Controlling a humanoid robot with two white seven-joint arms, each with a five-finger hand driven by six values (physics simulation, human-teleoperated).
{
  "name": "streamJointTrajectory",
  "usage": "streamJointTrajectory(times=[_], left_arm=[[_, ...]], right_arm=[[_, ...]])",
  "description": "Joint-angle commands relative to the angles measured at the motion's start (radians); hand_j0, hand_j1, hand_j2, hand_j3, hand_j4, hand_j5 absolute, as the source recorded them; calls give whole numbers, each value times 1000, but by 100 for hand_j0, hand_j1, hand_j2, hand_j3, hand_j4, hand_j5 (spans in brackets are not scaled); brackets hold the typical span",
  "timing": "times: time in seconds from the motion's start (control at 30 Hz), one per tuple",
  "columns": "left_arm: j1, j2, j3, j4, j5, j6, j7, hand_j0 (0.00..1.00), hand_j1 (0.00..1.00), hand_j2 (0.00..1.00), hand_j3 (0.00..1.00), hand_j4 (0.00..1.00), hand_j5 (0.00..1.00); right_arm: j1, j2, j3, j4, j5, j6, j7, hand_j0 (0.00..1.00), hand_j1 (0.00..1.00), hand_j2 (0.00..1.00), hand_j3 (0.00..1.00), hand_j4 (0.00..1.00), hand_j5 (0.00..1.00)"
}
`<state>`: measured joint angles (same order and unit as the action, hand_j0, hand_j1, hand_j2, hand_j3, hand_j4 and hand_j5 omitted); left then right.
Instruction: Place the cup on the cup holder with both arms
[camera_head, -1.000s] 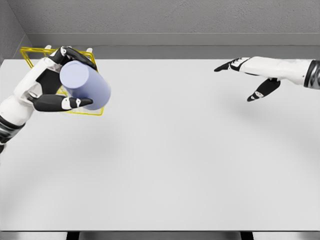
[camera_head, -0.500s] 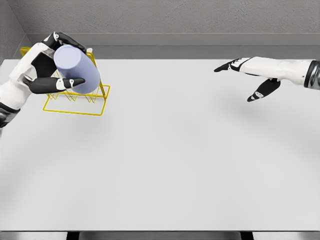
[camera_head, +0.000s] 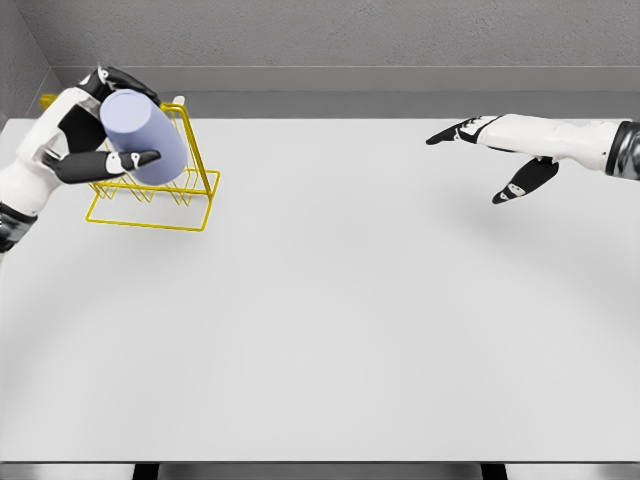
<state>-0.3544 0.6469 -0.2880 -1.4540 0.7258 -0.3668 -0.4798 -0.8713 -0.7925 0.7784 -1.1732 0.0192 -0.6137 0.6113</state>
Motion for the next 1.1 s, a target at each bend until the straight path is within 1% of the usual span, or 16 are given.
streamJointTrajectory(times=[0.0, 0.17, 0.33, 0.5, 0.67, 0.7, 0.73, 0.77, 0.8, 0.83, 0.87, 0.9, 1.07], left_arm=[[0, -6, 0, 1, 6, 0, 0, 27, 27, 27, 27, 27, 27], [31, -3, 0, -6, 11, -1, -5, 27, 27, 27, 27, 27, 27], [31, 13, 6, 3, 12, 0, -3, 27, 27, 27, 27, 27, 27], [31, 13, 10, 21, 11, 0, -3, 28, 28, 28, 28, 28, 28], [34, 13, 9, 23, 6, 0, -3, 28, 28, 28, 28, 28, 28], [35, 13, 7, 23, 6, 2, -5, 32, 32, 32, 32, 32, 32], [35, 14, 9, 23, 4, 0, -5, 39, 39, 39, 39, 39, 39], [35, 14, 9, 23, 4, 0, -5, 52, 52, 52, 52, 52, 52], [35, 14, 10, 23, 3, -1, -5, 71, 71, 71, 71, 71, 71], [37, 14, 9, 21, 1, -1, -5, 77, 77, 77, 77, 77, 77], [34, 14, 10, 21, -22, -1, -3, 80, 80, 80, 80, 80, 80], [35, 13, 10, 21, -26, -1, -3, 82, 82, 82, 82, 82, 82], [37, 13, 12, 14, -26, -7, -3, 88, 88, 88, 88, 88, 88]], right_arm=[[0, -2, -1, 0, -7, 3, 0, 100, 100, 100, 100, 100, 100], [0, -4, -1, 0, -7, 3, 0, 100, 100, 100, 100, 100, 100], [0, -4, -1, 0, -7, 3, 0, 100, 100, 100, 100, 100, 100], [0, -5, -2, 0, -7, 3, 0, 100, 100, 100, 100, 100, 100], [0, -5, -1, 0, -7, 3, 0, 100, 100, 100, 100, 100, 100], [0, -5, -1, 0, -7, 3, 0, 100, 100, 100, 100, 100, 100], [0, -5, -1, 0, -7, 3, 0, 100, 100, 100, 100, 100, 100], [0, -5, -1, 0, -7, 3, 0, 100, 100, 100, 100, 100, 100], [0, -5, -1, 0, -7, 3, 0, 100, 100, 100, 100, 100, 100], [0, -5, -1, 0, -7, 3, 0, 100, 100, 100, 100, 100, 100], [0, -4, -2, 0, -7, 3, 0, 100, 100, 100, 100, 100, 100], [0, -4, -1, 0, -7, 3, 0, 100, 100, 100, 100, 100, 100], [0, -2, -1, 0, -7, 3, 0, 100, 100, 100, 100, 100, 100]])
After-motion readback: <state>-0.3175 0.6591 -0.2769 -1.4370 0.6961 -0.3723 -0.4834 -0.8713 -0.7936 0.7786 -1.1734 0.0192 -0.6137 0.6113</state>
